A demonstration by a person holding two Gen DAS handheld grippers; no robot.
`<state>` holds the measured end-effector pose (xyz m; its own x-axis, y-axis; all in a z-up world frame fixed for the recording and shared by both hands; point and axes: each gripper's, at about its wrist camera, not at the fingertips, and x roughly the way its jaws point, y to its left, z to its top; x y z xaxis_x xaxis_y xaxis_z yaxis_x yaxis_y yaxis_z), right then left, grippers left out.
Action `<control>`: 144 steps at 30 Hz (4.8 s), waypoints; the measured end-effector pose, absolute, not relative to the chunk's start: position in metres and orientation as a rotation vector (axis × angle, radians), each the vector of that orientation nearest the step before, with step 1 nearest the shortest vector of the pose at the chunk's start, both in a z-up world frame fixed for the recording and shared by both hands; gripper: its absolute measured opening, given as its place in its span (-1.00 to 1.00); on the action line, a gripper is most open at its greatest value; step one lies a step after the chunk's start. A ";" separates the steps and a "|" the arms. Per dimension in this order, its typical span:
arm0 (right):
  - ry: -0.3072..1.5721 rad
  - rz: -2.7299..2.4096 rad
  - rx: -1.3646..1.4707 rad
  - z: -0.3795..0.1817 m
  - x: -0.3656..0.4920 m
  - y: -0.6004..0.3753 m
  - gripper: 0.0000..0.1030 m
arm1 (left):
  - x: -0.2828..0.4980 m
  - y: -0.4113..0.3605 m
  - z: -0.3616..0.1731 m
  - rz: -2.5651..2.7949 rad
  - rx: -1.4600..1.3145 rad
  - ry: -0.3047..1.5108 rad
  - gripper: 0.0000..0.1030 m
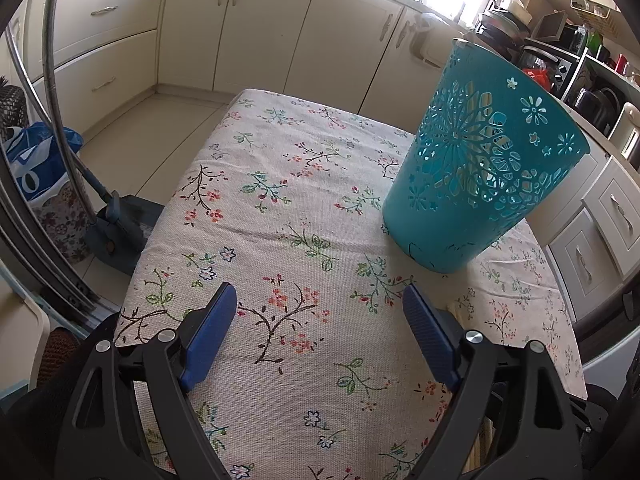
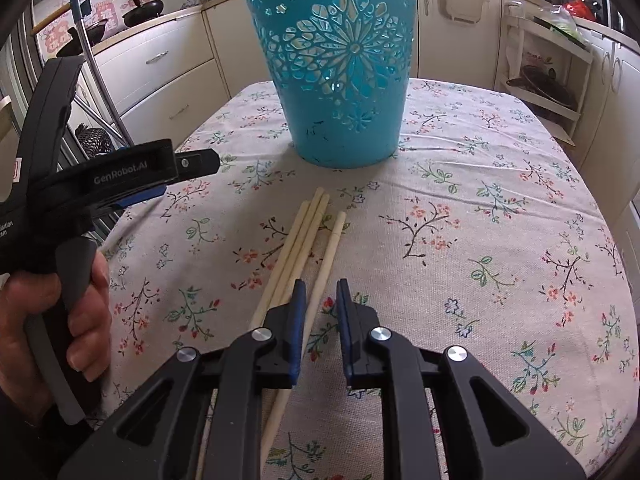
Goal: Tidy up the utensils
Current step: 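Move the right gripper back to the chopstick pile, then close the left gripper on a chopstick while the right gripper closes on another, then lift the chopstick over the teal bin and open the left gripper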
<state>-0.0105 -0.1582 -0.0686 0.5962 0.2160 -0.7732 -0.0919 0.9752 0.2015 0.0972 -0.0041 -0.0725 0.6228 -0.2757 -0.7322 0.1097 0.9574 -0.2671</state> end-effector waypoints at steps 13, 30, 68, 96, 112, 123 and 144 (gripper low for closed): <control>0.898 0.105 0.204 -0.074 -0.010 -0.202 -0.80 | 0.053 -0.058 -0.065 -0.342 0.060 0.840 0.58; 0.883 0.141 0.266 -0.075 -0.012 -0.211 -0.80 | 0.049 -0.091 -0.078 -0.310 0.229 0.926 0.58; 0.910 0.193 0.212 -0.073 -0.008 -0.201 -0.77 | 0.057 -0.105 -0.077 -0.524 0.242 0.958 -0.67; 0.949 0.155 0.152 -0.072 0.020 -0.203 -0.83 | 0.057 -0.113 -0.080 -0.467 0.219 0.942 -0.56; 0.943 0.159 0.153 -0.073 0.019 -0.204 -0.83 | 0.057 -0.117 -0.080 -0.468 0.240 0.932 -0.44; 0.953 0.183 0.184 -0.072 0.012 -0.209 -0.88 | 0.052 -0.103 -0.073 -0.497 0.165 0.933 -0.91; 0.916 0.182 0.214 -0.074 0.002 -0.214 -0.88 | 0.076 -0.072 0.110 -0.595 -0.088 0.484 -0.91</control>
<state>0.0018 -0.2145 -0.0744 0.5961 0.2465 -0.7642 -0.0646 0.9633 0.2604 0.0763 -0.0717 0.1104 0.7199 -0.5581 -0.4126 0.5174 0.8278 -0.2169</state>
